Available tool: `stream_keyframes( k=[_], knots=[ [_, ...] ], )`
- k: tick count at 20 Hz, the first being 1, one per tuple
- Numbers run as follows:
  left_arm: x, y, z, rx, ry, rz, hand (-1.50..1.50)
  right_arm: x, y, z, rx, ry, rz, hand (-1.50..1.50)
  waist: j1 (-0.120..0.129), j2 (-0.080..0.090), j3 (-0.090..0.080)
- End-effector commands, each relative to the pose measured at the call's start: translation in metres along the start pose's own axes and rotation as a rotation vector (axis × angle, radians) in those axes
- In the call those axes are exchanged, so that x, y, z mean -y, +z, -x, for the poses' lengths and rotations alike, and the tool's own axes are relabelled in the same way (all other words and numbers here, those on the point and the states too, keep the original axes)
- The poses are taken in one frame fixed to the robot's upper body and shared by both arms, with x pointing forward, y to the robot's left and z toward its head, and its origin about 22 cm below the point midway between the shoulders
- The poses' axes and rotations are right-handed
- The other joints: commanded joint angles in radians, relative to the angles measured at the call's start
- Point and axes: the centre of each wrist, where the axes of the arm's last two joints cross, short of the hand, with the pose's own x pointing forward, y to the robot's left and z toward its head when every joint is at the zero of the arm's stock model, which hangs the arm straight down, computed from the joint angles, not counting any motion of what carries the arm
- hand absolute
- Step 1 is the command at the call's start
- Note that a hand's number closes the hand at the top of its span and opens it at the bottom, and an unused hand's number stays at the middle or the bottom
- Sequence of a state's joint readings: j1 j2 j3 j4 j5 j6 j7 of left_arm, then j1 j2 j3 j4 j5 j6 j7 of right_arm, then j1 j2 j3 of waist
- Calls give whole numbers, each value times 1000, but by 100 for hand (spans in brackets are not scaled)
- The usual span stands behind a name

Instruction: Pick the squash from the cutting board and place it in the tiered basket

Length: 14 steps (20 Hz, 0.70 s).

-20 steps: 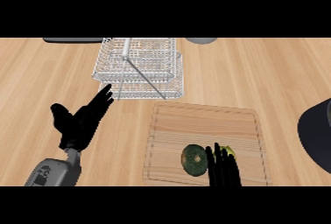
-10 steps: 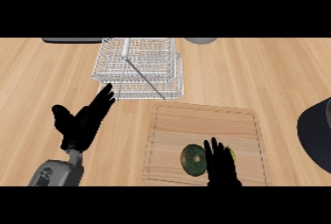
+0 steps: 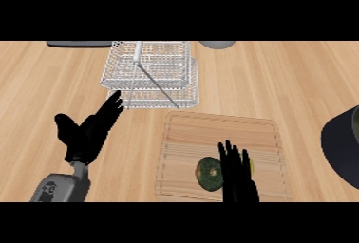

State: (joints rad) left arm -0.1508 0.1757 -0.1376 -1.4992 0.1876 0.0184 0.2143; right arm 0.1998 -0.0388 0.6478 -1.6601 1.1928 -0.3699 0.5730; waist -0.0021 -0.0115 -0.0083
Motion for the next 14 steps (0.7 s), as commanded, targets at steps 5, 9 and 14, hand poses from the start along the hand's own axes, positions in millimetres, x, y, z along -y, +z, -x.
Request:
stream_keyframes(
  k=[5, 9, 14],
  knots=[
    [-18, -8, -10, 4, 3, -7, 0, -29, -22, 14, 57, 31, -29, 150, 4, 13, 9],
    [-15, 6, 4, -12, 3, 19, 0, -28, -28, -8, 162, 35, 2, 150, 6, 12, 8],
    [-20, -8, -8, -3, 9, 1, 0, -33, -29, -8, 178, 46, 25, 150, 3, 12, 8]
  ],
)
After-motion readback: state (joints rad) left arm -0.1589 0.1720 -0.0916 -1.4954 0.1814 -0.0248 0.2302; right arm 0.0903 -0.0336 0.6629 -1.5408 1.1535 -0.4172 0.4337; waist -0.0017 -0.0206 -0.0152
